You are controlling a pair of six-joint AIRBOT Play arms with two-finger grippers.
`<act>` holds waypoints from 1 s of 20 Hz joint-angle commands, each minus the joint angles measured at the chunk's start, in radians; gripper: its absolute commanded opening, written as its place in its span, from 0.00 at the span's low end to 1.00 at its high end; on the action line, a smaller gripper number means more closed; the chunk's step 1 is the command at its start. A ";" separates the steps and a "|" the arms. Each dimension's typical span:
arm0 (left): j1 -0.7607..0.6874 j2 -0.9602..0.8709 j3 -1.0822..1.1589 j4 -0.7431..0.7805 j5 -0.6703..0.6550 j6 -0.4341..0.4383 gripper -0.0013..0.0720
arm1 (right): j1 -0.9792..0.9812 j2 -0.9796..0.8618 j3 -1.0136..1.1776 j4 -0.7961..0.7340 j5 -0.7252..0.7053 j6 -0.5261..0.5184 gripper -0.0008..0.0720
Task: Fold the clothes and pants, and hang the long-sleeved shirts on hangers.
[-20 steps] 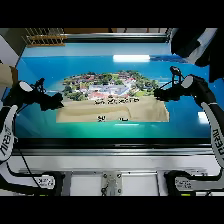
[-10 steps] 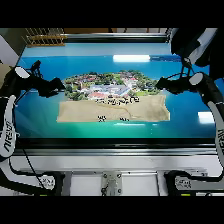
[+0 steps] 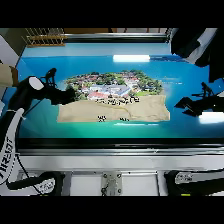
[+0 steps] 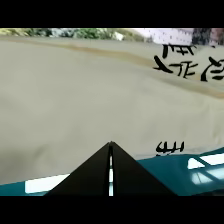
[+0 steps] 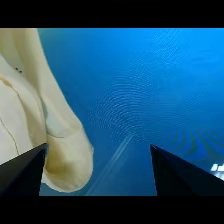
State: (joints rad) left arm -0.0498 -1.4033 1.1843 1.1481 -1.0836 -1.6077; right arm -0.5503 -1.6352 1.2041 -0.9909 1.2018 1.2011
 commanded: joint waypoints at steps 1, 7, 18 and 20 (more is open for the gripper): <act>-0.117 -0.006 -0.029 0.000 0.023 -0.033 0.03 | -0.029 -0.112 -0.010 0.153 0.063 -0.082 0.98; -0.244 -0.125 0.111 0.000 0.018 -0.051 0.03 | 0.119 -0.172 -0.007 0.335 0.062 -0.117 0.98; -0.334 -0.280 0.256 0.000 0.014 -0.058 0.03 | 0.225 -0.153 0.034 0.264 0.022 -0.089 0.03; -0.341 -0.306 0.256 -0.001 0.034 -0.058 0.03 | 0.228 -0.117 0.127 0.076 0.105 -0.007 0.03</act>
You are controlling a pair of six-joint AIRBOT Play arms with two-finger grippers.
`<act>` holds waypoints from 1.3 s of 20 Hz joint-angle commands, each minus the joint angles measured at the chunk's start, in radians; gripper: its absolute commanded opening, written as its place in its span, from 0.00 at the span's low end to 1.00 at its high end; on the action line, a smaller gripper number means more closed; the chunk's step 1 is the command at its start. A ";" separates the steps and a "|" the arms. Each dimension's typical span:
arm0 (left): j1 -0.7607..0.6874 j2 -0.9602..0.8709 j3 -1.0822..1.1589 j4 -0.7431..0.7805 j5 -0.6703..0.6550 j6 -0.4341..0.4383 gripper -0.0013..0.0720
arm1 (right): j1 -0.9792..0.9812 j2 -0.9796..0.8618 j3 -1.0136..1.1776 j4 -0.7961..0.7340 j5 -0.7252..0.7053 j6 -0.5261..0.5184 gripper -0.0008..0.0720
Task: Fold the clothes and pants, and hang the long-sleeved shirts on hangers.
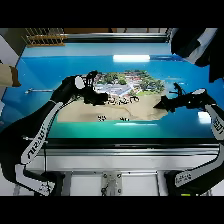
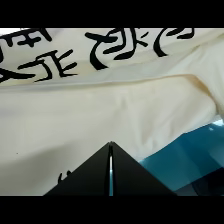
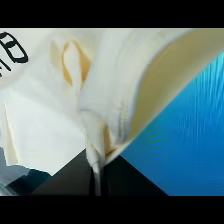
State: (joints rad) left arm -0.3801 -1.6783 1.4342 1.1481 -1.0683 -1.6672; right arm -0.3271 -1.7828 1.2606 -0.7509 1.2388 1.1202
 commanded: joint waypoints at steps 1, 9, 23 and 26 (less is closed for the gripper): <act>-0.020 -0.045 0.006 -0.018 0.040 0.002 0.03 | 0.006 0.048 0.132 -0.245 0.121 0.112 0.03; -0.091 -0.251 0.202 -0.229 0.101 0.038 0.03 | 0.117 0.133 0.592 -0.360 0.416 0.323 0.03; -0.219 -0.560 0.591 -0.227 -0.037 -0.002 0.03 | 0.474 0.135 0.769 -0.465 0.445 0.377 0.03; -0.157 -0.512 0.591 -0.173 -0.086 -0.007 0.03 | 0.503 0.135 0.769 -0.459 0.434 0.378 0.03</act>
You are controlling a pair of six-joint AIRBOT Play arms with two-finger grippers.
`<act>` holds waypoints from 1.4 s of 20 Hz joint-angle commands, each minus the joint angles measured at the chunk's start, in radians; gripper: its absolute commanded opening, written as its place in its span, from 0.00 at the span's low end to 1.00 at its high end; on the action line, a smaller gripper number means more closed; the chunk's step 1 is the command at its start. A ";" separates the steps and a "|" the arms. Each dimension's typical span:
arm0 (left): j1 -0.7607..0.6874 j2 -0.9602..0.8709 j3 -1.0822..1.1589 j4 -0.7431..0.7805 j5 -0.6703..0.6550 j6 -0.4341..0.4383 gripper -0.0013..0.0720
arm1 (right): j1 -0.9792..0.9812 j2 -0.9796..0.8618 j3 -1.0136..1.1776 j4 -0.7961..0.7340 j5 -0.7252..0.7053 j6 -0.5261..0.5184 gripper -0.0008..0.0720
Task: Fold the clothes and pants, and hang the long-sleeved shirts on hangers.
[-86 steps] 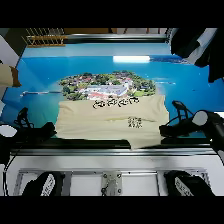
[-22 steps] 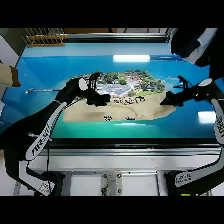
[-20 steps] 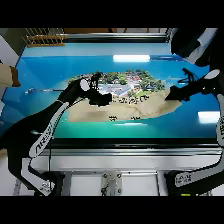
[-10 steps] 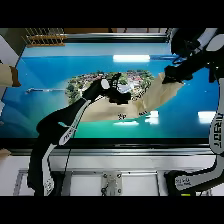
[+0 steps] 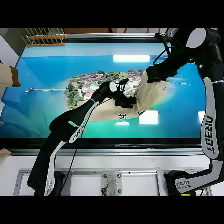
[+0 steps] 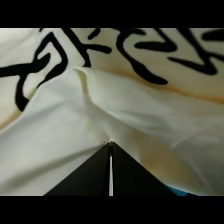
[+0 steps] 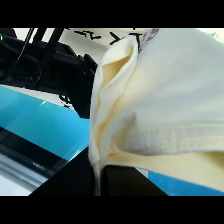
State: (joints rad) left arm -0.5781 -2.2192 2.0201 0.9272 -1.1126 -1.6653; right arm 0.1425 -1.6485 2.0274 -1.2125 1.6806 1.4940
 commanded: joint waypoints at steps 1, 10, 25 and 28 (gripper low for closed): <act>0.067 0.058 0.005 0.100 -0.051 -0.011 0.03 | 0.045 0.000 0.003 0.004 -0.008 0.008 0.03; 0.398 0.326 0.005 0.313 -0.165 -0.008 0.03 | 0.268 -0.063 0.002 0.005 -0.103 0.026 0.03; 0.623 0.509 0.005 0.312 -0.248 -0.006 0.03 | 0.618 -0.414 0.003 0.528 -0.787 -0.121 0.78; 0.623 0.529 0.001 0.314 -0.246 0.021 0.03 | 0.568 -0.341 -0.031 0.554 -0.773 -0.159 0.78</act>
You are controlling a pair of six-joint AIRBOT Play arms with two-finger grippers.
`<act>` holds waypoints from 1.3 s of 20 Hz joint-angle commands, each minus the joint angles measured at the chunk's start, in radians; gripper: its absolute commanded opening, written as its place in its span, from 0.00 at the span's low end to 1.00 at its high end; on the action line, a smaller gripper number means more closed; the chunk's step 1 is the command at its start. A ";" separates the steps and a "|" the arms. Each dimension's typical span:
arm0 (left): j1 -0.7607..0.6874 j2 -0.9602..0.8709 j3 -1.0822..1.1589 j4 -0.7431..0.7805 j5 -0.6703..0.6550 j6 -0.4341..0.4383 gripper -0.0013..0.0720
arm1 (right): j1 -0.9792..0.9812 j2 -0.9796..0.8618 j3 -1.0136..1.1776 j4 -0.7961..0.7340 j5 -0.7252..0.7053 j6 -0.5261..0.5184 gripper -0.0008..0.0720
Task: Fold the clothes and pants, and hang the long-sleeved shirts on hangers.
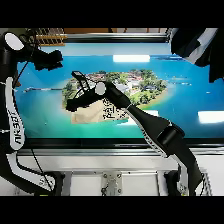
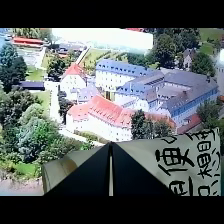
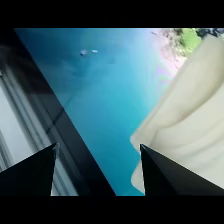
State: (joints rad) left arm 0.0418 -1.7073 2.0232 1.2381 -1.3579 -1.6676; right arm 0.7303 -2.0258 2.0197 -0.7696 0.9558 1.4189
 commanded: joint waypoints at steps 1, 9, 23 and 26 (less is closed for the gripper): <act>0.003 0.045 -0.031 0.003 0.016 0.038 0.03 | -0.058 0.077 -0.062 0.103 -0.029 -0.089 0.78; -0.063 0.385 -0.657 -0.001 0.221 0.076 0.03 | -0.564 0.388 -0.709 -0.033 0.048 -0.122 0.78; -0.271 0.507 -0.874 -0.010 0.396 0.063 0.03 | -0.490 0.141 -0.706 0.270 0.057 -0.291 0.87; -0.270 0.507 -0.874 -0.009 0.389 0.051 0.03 | -0.454 0.139 -0.662 0.270 0.002 -0.298 0.02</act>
State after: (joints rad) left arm -0.2226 -1.2022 1.1511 1.2304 -0.9745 -1.6047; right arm 0.2340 -1.8759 1.3136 -0.5434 0.9894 1.1370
